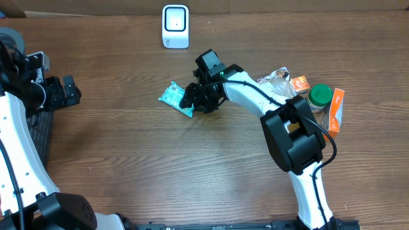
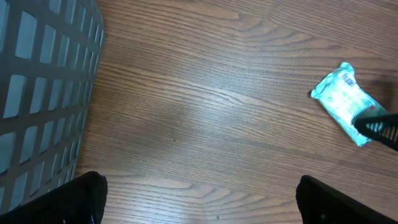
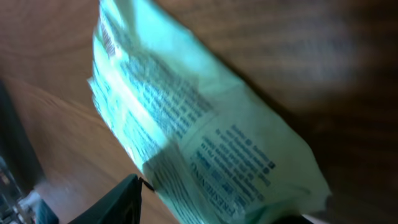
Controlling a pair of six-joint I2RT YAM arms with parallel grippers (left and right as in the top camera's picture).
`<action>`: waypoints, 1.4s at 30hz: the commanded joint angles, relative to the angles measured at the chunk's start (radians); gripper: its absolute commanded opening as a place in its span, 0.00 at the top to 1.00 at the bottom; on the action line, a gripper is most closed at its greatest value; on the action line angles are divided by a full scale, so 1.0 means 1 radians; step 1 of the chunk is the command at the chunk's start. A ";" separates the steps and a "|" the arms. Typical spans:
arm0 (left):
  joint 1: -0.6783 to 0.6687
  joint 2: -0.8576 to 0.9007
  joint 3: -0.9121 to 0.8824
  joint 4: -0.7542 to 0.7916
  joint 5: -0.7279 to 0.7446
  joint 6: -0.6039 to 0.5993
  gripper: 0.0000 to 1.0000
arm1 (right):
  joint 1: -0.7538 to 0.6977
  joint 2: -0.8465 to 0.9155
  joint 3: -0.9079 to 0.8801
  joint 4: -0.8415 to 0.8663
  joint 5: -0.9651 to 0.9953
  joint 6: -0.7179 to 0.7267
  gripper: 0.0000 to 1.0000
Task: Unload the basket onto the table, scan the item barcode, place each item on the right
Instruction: 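Lift the teal wipes pack and hold it in front of the scanner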
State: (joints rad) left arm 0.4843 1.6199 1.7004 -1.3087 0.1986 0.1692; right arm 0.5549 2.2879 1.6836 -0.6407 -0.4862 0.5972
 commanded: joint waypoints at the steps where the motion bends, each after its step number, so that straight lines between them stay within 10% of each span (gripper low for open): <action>1: -0.007 -0.005 -0.001 0.002 0.008 0.026 0.01 | 0.016 -0.019 -0.050 0.057 0.070 0.079 0.50; 12: -0.007 -0.005 -0.001 0.002 0.008 0.026 0.00 | 0.006 -0.026 -0.065 0.079 0.051 0.016 0.95; 22: -0.007 -0.005 -0.001 0.002 0.008 0.026 0.00 | -0.116 -0.293 -0.065 0.029 -0.351 -0.298 0.96; 42: -0.007 -0.005 -0.001 0.002 0.008 0.026 0.00 | -0.208 -0.643 -0.065 -0.412 -0.351 -0.534 0.96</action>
State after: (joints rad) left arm 0.4843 1.6199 1.7004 -1.3087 0.1986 0.1692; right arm 0.3466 1.6634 1.6115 -1.0534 -0.8200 0.0784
